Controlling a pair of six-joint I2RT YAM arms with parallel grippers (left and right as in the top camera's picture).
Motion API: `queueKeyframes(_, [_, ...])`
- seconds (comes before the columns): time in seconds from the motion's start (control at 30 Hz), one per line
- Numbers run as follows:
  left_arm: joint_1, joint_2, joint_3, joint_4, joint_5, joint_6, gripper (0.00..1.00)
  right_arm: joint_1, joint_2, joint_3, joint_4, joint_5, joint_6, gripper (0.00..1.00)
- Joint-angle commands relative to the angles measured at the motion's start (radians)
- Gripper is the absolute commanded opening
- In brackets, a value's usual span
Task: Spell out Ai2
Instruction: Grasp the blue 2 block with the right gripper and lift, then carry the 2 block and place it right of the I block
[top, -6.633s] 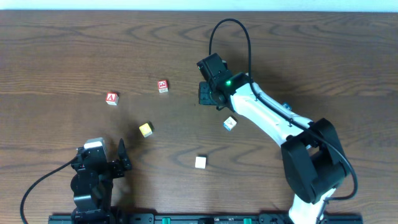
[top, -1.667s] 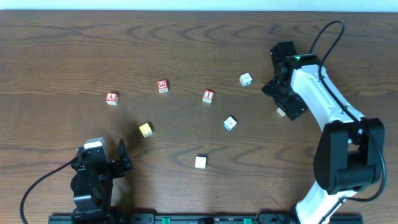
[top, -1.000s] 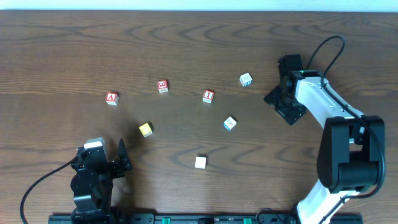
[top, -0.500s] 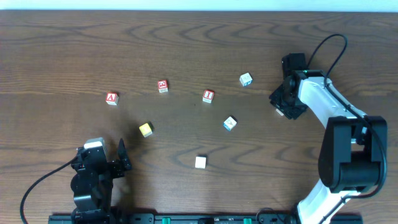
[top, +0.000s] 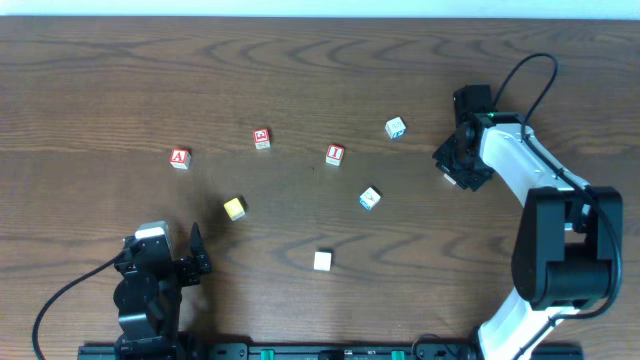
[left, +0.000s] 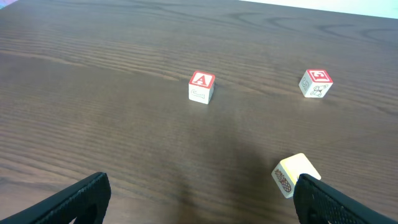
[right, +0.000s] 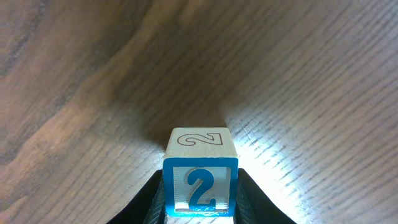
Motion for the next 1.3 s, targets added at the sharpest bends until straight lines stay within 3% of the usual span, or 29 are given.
queueKeyframes(0.0, [-0.003, -0.006, -0.016, -0.003, -0.004, 0.018, 0.95, -0.008, -0.065, 0.002, 0.006, 0.007, -0.036, 0.2])
queueKeyframes(0.27, [-0.003, -0.006, -0.016, -0.003, -0.004, 0.018, 0.95, 0.011, -0.283, 0.002, 0.013, -0.034, -0.086, 0.18])
queueKeyframes(0.47, [-0.003, -0.006, -0.016, -0.003, -0.004, 0.018, 0.95, 0.136, -0.386, 0.002, 0.091, -0.125, -0.175, 0.13])
queueKeyframes(0.73, [-0.003, -0.006, -0.017, -0.003, -0.004, 0.018, 0.95, 0.321, -0.254, 0.04, 0.144, -0.124, -0.188, 0.01])
queueKeyframes(1.03, [-0.003, -0.006, -0.016, -0.003, -0.004, 0.018, 0.95, 0.384, 0.0, 0.328, -0.025, -0.115, -0.216, 0.02])
queueKeyframes(1.27, [-0.003, -0.006, -0.017, -0.003, -0.004, 0.018, 0.95, 0.409, 0.114, 0.388, -0.061, -0.109, -0.207, 0.01])
